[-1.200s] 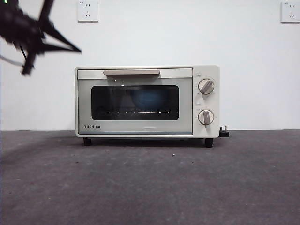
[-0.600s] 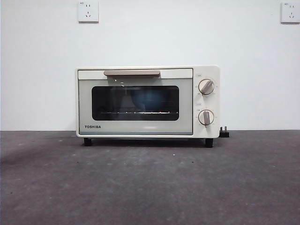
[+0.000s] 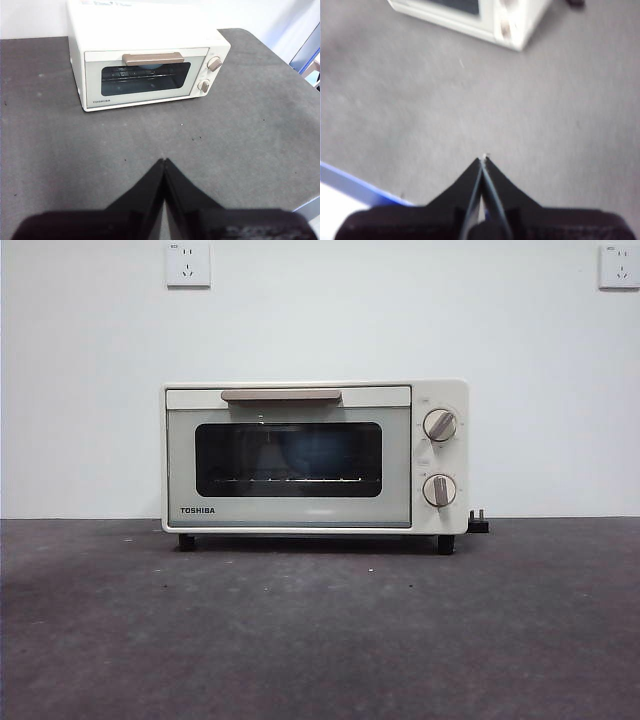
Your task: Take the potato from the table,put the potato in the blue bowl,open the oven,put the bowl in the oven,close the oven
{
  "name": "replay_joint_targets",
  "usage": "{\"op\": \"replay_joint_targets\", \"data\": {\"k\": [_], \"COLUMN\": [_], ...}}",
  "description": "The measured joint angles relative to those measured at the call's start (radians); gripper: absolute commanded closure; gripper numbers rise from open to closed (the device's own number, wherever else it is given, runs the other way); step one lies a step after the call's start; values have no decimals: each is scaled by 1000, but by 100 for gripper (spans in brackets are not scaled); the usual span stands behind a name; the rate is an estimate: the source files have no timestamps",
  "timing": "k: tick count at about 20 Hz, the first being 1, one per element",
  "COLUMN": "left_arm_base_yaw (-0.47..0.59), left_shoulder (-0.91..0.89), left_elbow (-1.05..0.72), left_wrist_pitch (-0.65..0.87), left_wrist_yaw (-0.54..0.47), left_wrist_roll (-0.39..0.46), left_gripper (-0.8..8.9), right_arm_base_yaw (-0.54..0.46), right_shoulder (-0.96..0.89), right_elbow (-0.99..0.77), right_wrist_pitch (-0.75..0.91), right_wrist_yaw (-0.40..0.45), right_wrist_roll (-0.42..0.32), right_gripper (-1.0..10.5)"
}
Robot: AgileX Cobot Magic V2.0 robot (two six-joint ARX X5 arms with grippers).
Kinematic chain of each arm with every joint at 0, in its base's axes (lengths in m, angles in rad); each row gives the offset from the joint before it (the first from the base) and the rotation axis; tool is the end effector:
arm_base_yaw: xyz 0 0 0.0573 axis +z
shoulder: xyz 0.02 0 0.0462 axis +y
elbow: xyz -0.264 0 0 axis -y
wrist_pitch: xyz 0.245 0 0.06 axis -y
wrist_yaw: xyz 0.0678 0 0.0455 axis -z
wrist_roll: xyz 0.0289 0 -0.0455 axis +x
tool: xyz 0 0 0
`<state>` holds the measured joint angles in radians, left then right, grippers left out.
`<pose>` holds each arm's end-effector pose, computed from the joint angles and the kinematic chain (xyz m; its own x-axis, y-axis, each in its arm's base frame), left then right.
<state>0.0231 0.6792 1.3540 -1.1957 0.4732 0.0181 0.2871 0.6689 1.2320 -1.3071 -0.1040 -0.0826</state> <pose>0.0498 -0.0120 0.4227 0.7824 -0.4378 -0.4430 0.3836 0.8991 -0.2111 0.0558 0.0196 0.3833 0.6724 0.3068 -0.6736 -0.4073 0.9133 0.0094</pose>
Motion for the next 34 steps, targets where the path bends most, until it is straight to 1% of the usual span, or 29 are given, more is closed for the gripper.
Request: {"op": "replay_joint_targets", "data": {"k": [3,7,10,13,17,19,20,23,25,26,28,30,31,34], "left_arm_base_yaw": [0,0,-2,-23,-49,-52,-52,-52,-52,-52,-52,-52,-52,-52], "left_shoulder": [51,113,99,26,-166,-242,-276,-365,-413,-428,-461,-510,-537,-617], "left_elbow": [0,-1,-2,-66,-295,-452,-551,-818,-974,-1046,-1159,-1248,-1280,-1335], "left_wrist_pitch": [0,3,5,72,294,494,620,937,1111,1173,1216,1226,1227,1225], "left_wrist_yaw": [0,-2,-4,-3,-3,-3,-3,-6,-64,-121,-230,-316,-335,-340], "left_wrist_roll": [0,0,0,0,16,37,43,50,52,53,53,53,53,53], "left_gripper": [818,818,818,818,818,818,818,818,818,818,818,818,818,818], "right_arm_base_yaw": [0,0,0,0,0,0,0,0,0,0,0,0,0,0], "right_shoulder": [19,46,77,116,182,221,244,301,344,368,407,440,454,483], "right_elbow": [0,0,0,0,0,0,0,0,0,0,0,0,0,0], "right_wrist_pitch": [-34,-34,-34,-34,-31,-31,-31,-30,-30,-30,-29,-26,-19,43], "right_wrist_yaw": [0,0,11,18,18,18,18,18,28,30,30,30,30,30], "right_wrist_roll": [19,27,27,27,27,27,27,27,27,27,27,27,27,27], "right_gripper": [946,946,946,946,946,946,946,946,946,946,946,946,946,946]}}
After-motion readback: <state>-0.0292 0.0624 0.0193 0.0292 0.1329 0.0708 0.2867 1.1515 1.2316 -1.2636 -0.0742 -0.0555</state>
